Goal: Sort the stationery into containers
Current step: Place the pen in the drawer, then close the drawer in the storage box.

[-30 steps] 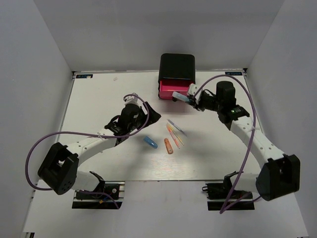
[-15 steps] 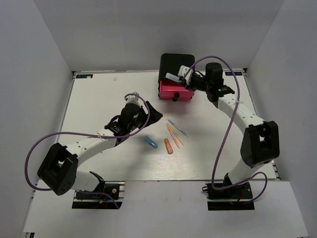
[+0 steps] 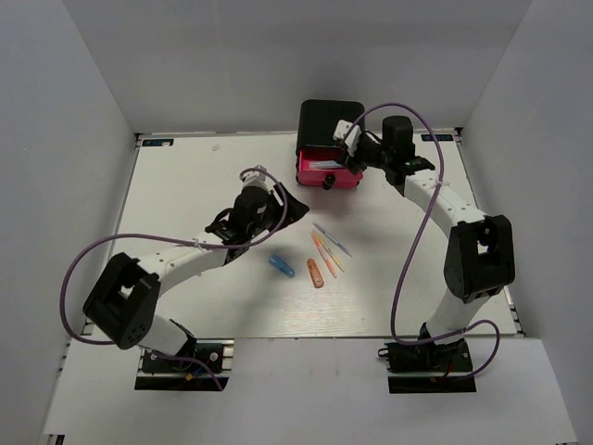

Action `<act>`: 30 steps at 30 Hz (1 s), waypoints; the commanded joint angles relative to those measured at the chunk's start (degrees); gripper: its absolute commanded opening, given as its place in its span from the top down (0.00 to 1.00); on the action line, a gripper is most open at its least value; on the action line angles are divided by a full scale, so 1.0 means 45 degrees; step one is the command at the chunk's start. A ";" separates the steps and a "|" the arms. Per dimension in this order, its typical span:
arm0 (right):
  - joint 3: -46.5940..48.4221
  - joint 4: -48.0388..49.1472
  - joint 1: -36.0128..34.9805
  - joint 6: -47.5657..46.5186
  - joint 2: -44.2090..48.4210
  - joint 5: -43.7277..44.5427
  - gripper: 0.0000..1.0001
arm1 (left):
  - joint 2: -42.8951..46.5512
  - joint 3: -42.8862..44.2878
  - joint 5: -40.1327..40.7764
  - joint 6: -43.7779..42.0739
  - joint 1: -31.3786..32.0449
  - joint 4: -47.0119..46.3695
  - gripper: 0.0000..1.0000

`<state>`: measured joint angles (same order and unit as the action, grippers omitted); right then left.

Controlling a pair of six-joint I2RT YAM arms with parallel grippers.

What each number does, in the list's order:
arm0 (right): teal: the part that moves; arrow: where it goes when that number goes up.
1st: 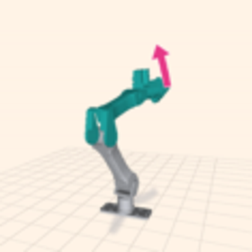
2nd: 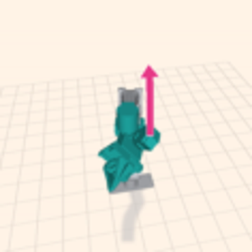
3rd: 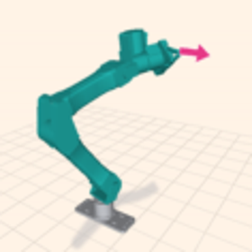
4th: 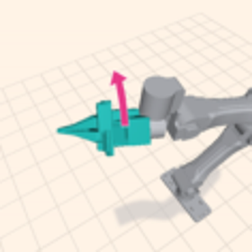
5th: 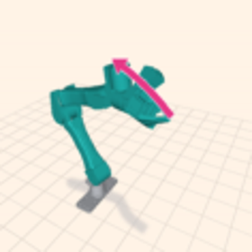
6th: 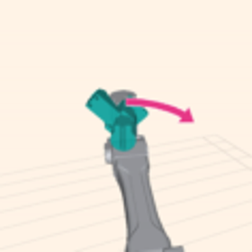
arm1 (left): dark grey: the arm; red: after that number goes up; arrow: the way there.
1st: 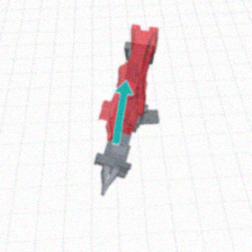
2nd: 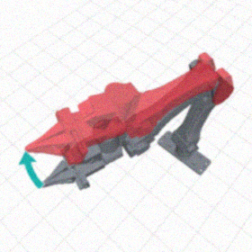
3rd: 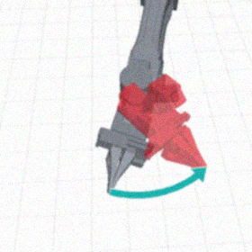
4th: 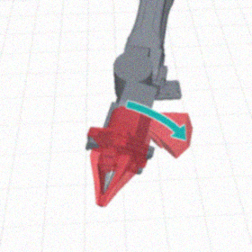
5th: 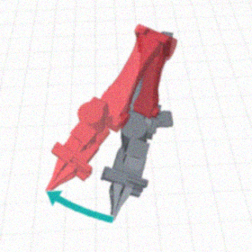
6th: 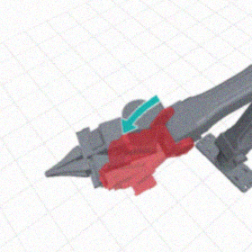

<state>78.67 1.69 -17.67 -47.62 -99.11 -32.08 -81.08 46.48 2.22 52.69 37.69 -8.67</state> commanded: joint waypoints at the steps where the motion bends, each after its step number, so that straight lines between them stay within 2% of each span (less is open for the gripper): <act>1: 0.0681 0.0229 0.0157 0.0463 0.0324 -0.0020 0.42 | -0.0867 0.1229 -0.0376 0.0167 0.0061 -0.0729 0.28; 4: 0.0584 0.0443 0.0255 0.1221 0.0753 0.0386 0.38 | -0.2019 0.1953 -0.0688 0.0343 0.0061 -0.1256 0.40; 6: 0.0099 0.1222 0.0313 0.2701 0.1222 0.0992 0.35 | -0.2585 0.2287 -0.0999 0.0635 0.0061 -0.1782 0.46; 7: -0.0156 0.1941 0.0372 0.3251 0.1398 0.1884 0.35 | -0.2839 0.2617 -0.1001 0.0810 0.0061 -0.1920 0.49; 8: -0.0410 0.2702 0.0411 0.3798 0.2018 0.3073 0.48 | -0.3364 0.2795 -0.1001 0.0811 0.0061 -0.2057 0.51; 9: -0.1070 0.2941 0.0373 0.5447 0.2198 0.3703 0.69 | -0.3621 0.2970 -0.1001 0.1005 0.0061 -0.2252 0.51; 10: -0.1135 0.2770 0.0430 0.5754 0.2355 0.4483 1.00 | -0.3855 0.3262 -0.1117 0.1239 0.0061 -0.2370 0.52; 12: -0.1213 0.1140 0.0586 0.6164 0.2785 0.3947 1.00 | -0.4498 0.3518 -0.1118 0.1454 0.0061 -0.2488 0.52; 14: -0.1641 0.0622 0.0801 0.6264 0.3292 0.3575 1.00 | -0.4910 0.3850 -0.1118 0.1767 0.0061 -0.2879 0.50; 15: -0.2803 0.0755 0.0899 0.6323 0.3758 0.3341 1.00 | -0.5299 0.4141 -0.1234 0.1769 0.0061 -0.3014 0.47; 18: -0.4544 0.1126 0.1016 0.6421 0.5105 0.3222 1.00 | -0.5809 0.4631 -0.1352 0.2041 0.0061 -0.3016 0.40; 24: -0.5958 0.1010 0.1251 0.6344 0.5832 0.3241 0.98 | -0.6338 0.5256 -0.1489 0.2159 0.0061 -0.3503 0.38; 30: -0.6389 0.0913 0.1407 0.6265 0.5950 0.3124 0.98 | -0.6612 0.5510 -0.1606 0.2159 -0.0056 -0.3621 0.38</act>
<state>50.17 4.45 -11.73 -19.88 -74.35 -17.72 -111.46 68.75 -4.08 62.08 37.67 -22.98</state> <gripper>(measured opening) 0.020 0.624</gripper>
